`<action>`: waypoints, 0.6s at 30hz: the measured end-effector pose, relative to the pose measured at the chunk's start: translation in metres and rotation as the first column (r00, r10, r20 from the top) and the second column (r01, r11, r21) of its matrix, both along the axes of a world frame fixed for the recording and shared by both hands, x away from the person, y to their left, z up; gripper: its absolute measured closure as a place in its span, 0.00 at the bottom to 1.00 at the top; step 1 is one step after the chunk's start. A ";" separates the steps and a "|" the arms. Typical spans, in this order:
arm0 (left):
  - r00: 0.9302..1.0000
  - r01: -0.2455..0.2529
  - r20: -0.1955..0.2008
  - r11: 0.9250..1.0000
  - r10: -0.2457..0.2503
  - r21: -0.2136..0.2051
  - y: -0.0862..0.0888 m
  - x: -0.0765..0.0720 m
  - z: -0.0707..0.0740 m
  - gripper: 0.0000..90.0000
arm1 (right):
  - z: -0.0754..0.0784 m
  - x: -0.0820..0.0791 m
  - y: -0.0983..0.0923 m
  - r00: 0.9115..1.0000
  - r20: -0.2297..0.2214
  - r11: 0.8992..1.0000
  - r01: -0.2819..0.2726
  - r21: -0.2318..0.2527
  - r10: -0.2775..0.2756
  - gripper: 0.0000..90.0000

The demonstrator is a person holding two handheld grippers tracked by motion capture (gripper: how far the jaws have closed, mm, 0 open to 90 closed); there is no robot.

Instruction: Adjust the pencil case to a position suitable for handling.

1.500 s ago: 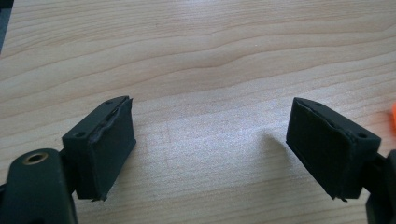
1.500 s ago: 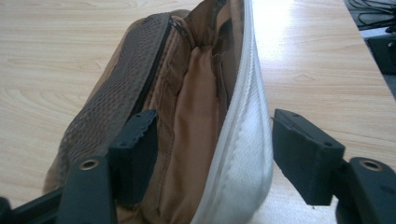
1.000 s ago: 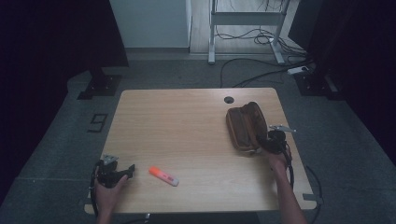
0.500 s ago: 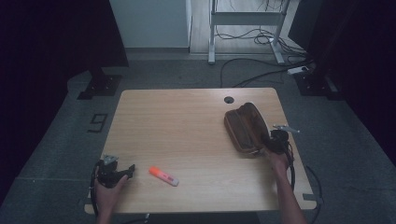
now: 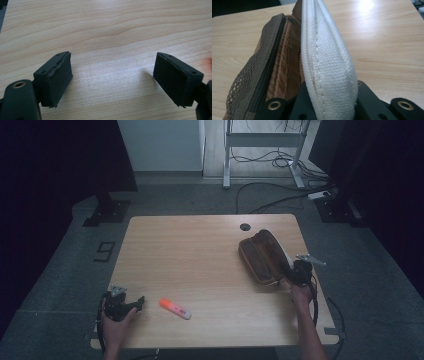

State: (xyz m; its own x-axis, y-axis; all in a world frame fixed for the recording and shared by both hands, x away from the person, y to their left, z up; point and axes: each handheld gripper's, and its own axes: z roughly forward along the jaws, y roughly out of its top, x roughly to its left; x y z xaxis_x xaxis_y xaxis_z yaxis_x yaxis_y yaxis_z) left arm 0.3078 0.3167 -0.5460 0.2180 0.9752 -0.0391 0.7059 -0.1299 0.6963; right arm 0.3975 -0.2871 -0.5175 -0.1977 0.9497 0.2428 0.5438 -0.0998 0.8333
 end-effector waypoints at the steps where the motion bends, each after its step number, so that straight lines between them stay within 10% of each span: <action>1: 1.000 0.000 0.000 1.000 0.000 0.000 0.000 0.000 0.000 0.17 | 0.000 0.000 0.000 1.000 0.000 1.000 0.000 0.000 0.000 0.92; 18: 1.000 0.000 0.001 1.000 0.000 -0.002 0.000 0.000 0.000 0.17 | 0.013 -0.014 -0.007 0.998 0.064 0.998 -0.023 0.051 0.019 0.92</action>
